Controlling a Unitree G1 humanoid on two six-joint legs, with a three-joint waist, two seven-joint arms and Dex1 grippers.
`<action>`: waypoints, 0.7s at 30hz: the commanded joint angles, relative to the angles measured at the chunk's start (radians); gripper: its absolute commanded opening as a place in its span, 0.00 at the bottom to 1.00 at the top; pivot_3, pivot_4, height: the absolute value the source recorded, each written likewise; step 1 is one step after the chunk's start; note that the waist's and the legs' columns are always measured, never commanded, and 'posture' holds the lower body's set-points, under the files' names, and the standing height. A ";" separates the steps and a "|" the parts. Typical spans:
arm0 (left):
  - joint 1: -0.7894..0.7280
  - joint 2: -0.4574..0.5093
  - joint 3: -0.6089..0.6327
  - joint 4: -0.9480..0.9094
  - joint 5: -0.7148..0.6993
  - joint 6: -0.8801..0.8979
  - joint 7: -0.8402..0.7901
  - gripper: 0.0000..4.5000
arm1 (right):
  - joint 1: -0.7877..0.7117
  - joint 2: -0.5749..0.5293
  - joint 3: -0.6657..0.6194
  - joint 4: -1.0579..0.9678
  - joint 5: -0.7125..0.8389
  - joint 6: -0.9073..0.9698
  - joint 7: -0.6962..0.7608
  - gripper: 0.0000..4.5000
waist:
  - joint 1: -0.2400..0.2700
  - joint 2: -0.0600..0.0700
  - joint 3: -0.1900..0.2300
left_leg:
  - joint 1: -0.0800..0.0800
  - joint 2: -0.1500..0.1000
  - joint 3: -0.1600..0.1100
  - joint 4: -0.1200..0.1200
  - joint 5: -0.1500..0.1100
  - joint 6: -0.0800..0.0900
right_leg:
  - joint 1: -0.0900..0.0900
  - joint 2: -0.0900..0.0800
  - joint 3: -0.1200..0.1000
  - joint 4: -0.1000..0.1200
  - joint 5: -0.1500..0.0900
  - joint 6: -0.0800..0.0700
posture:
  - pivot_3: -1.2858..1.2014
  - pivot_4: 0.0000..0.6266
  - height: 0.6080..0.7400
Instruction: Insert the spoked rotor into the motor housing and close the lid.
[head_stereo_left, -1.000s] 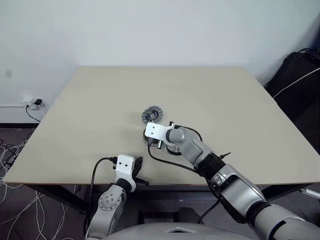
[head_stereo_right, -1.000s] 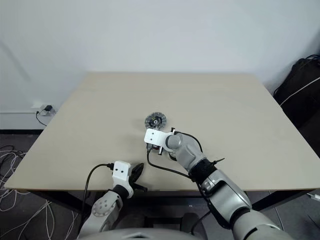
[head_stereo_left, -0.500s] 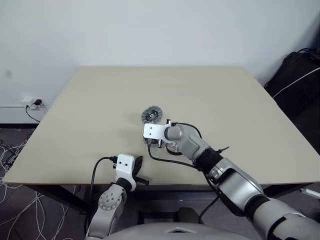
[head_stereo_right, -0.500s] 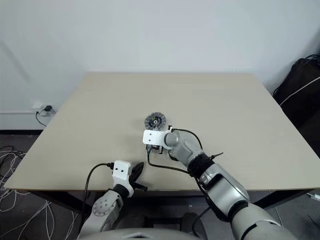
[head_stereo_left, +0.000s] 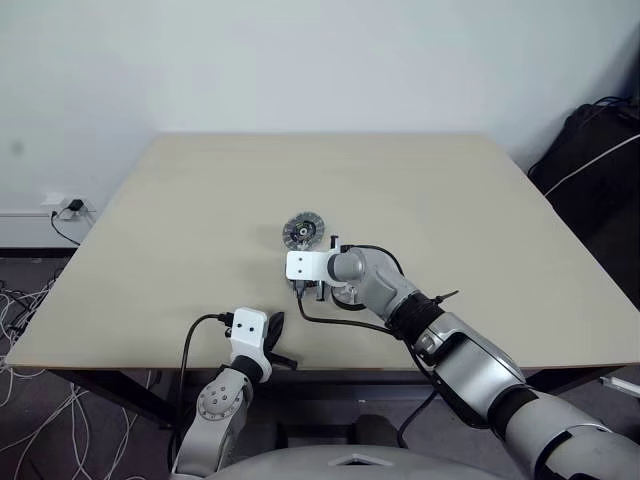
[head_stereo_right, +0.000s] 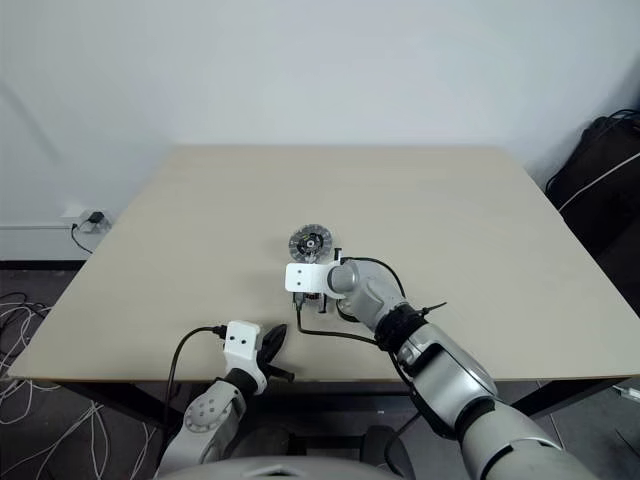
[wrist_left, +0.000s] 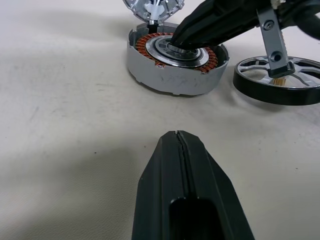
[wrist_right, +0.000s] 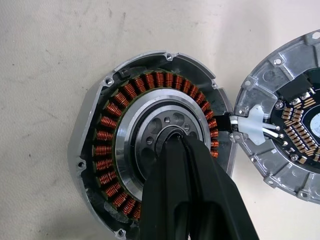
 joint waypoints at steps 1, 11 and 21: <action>-0.007 -0.005 -0.006 -0.024 -0.006 -0.016 -0.005 0.00 | -0.001 0.002 -0.032 -0.027 0.006 0.010 -0.009 0.01 | 0.000 0.000 0.000 | 0.000 0.000 0.000 0.000 0.000 0.000 | 0.000 0.000 0.000 0.000 0.000 0.000 | 0.52 0.00 1.00; -0.009 -0.002 -0.009 -0.024 -0.008 -0.011 -0.009 0.00 | 0.024 -0.019 -0.070 -0.139 0.008 0.048 -0.022 0.01 | 0.002 0.000 0.000 | -0.001 0.000 0.000 0.000 0.000 0.000 | -0.001 0.000 0.000 0.000 0.000 0.000 | 0.52 0.00 1.00; -0.008 -0.001 -0.010 -0.026 -0.007 -0.006 -0.012 0.00 | 0.080 -0.012 -0.106 -0.226 0.073 0.132 0.043 0.01 | 0.003 0.000 0.000 | -0.001 0.000 0.000 0.000 0.000 0.000 | -0.001 -0.004 0.000 0.000 0.000 0.000 | 0.52 0.00 1.00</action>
